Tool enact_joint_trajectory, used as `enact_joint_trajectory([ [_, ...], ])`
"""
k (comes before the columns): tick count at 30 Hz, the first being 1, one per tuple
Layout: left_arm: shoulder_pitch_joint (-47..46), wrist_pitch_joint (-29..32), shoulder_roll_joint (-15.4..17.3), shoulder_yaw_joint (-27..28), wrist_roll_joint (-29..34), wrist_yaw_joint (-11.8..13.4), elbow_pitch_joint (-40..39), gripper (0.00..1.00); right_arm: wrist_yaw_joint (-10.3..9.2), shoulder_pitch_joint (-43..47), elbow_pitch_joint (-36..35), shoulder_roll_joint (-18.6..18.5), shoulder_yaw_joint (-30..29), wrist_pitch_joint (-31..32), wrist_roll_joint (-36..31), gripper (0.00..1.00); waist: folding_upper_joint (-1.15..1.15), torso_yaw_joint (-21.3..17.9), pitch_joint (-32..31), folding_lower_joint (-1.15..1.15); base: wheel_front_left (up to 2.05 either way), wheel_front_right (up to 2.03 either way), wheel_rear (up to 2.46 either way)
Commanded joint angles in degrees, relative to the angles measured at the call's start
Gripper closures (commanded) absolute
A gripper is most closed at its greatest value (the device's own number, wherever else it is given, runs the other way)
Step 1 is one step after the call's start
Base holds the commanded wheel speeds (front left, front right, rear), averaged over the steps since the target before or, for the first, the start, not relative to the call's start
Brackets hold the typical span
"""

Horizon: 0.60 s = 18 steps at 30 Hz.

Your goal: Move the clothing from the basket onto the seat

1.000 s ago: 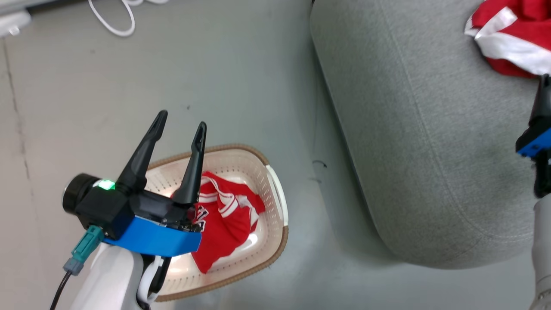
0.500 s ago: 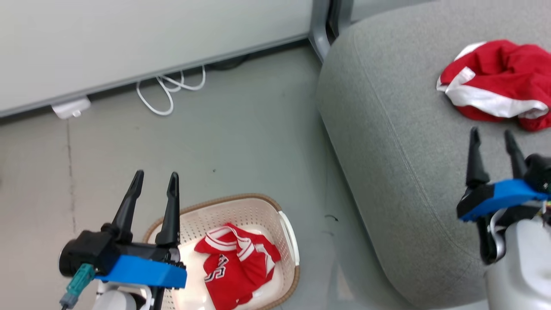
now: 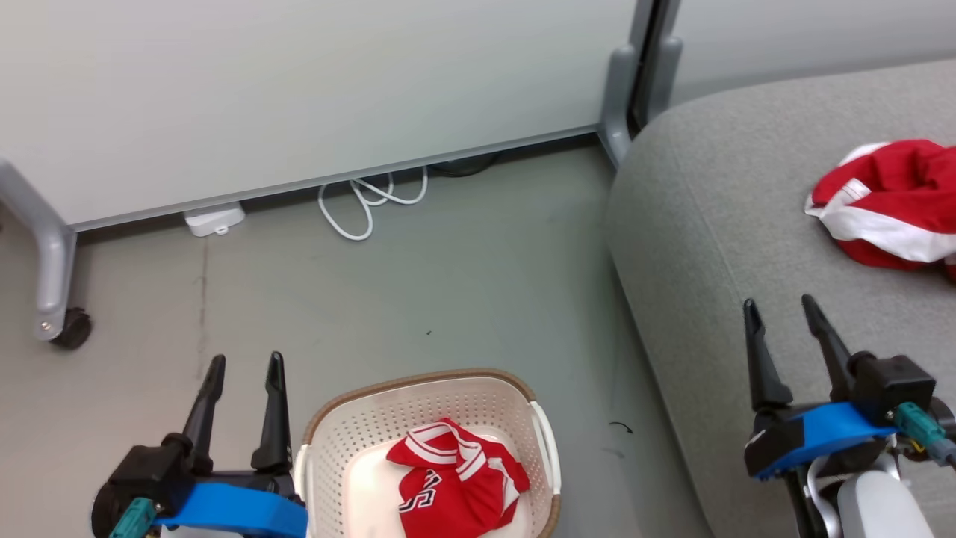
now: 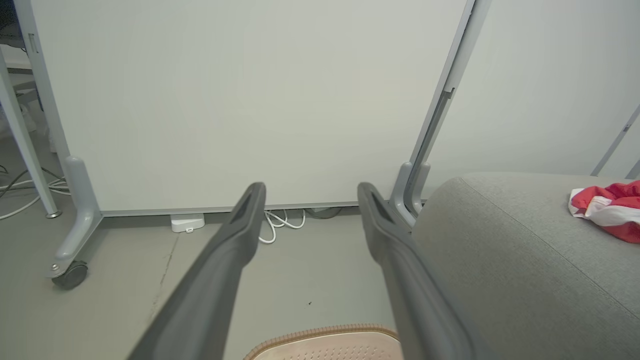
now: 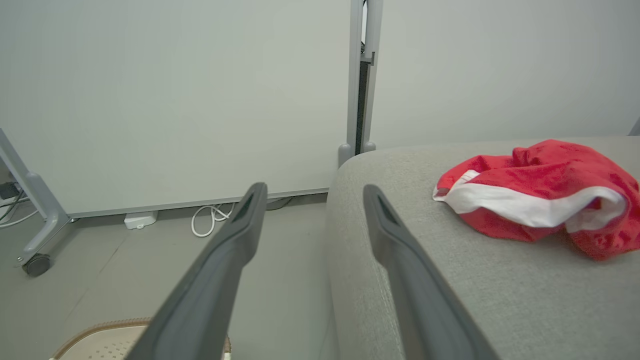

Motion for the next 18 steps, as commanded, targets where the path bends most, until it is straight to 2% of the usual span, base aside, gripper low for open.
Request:
enact_joint_trajectory([
  [1,0.7,-0.2,-0.3,0.3,0.4,-0.1,0.4,0.00,0.02,2.0,-1.1,0.2,0.5,0.5,0.2,0.00,0.00,1.5,-0.9,0.02,0.00,0.00,0.00],
  [10,1.2,-0.2,-1.0,1.2,0.4,-0.1,3.7,0.00,0.03,6.4,-4.4,0.2,3.6,4.1,1.2,0.00,0.00,6.0,-2.6,0.02,0.00,0.00,0.00],
  [18,-0.2,-0.2,-1.2,2.2,0.9,-0.1,5.9,0.00,0.03,7.6,-6.6,0.2,3.6,5.0,1.8,0.00,0.00,7.9,-2.7,0.02,0.00,0.00,0.00],
])
